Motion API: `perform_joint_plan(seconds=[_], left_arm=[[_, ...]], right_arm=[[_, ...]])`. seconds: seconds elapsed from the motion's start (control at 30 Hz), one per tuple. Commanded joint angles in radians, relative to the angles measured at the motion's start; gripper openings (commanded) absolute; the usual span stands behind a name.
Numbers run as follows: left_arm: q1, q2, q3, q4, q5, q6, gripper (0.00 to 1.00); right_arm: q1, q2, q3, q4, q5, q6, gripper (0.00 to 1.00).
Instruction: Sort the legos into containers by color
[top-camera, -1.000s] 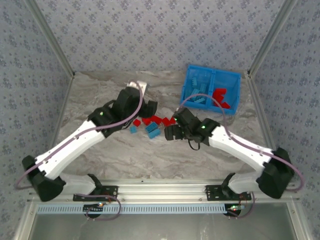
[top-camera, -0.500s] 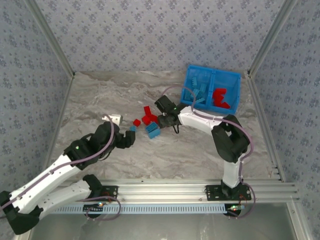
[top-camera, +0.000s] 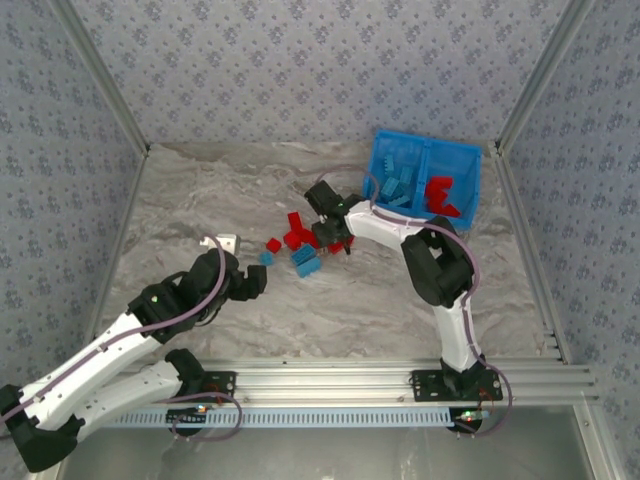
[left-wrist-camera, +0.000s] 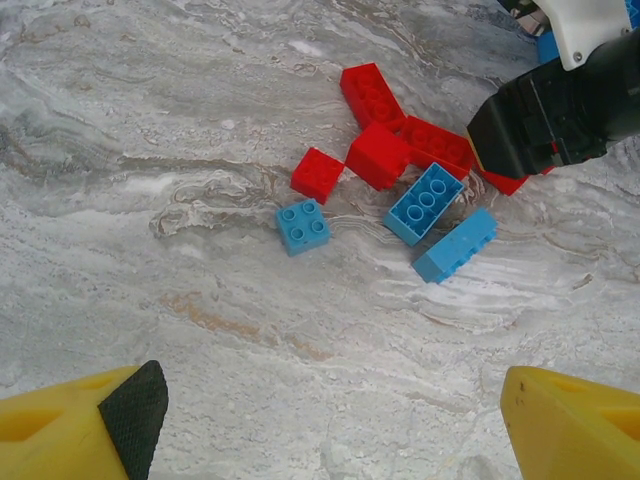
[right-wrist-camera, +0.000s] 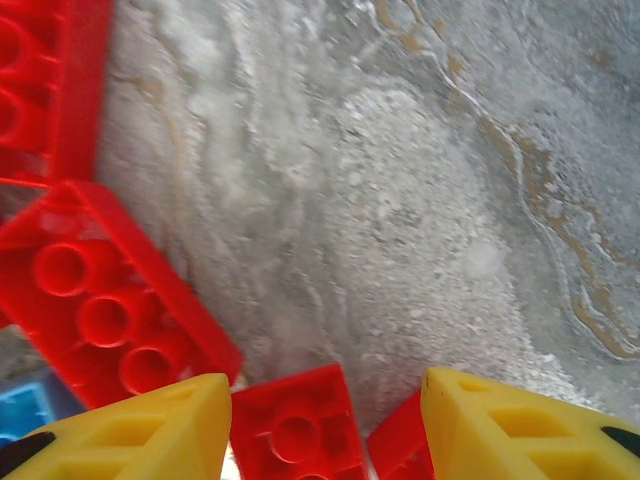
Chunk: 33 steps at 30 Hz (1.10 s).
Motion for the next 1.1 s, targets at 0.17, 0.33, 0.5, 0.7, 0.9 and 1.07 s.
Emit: perform_joint_plan(seconds=[0.17, 0.33, 0.5, 0.7, 0.9, 1.07], left_arm=[[0.003, -0.016, -0.021, -0.005, -0.047, -0.017, 0.89], [0.004, -0.015, -0.026, 0.000, -0.052, -0.022, 0.89], [0.004, -0.015, -0.034, 0.004, -0.051, -0.032, 0.89], [0.004, -0.019, -0.046, 0.007, -0.052, -0.039, 0.89], [0.004, -0.019, -0.061, 0.027, -0.046, -0.051, 0.89], [0.004, -0.018, -0.061, 0.031, -0.039, -0.054, 0.90]], right_arm=[[-0.013, 0.025, -0.057, -0.043, -0.107, -0.078, 0.47], [-0.019, 0.040, -0.030, -0.096, -0.145, -0.072, 0.48], [-0.020, 0.032, -0.024, -0.128, -0.170, -0.066, 0.58], [-0.034, -0.006, -0.052, -0.121, -0.222, 0.010, 0.46], [-0.042, -0.065, -0.160, -0.058, -0.316, 0.193, 0.58], [-0.049, -0.108, -0.229, -0.001, -0.321, 0.294, 0.40]])
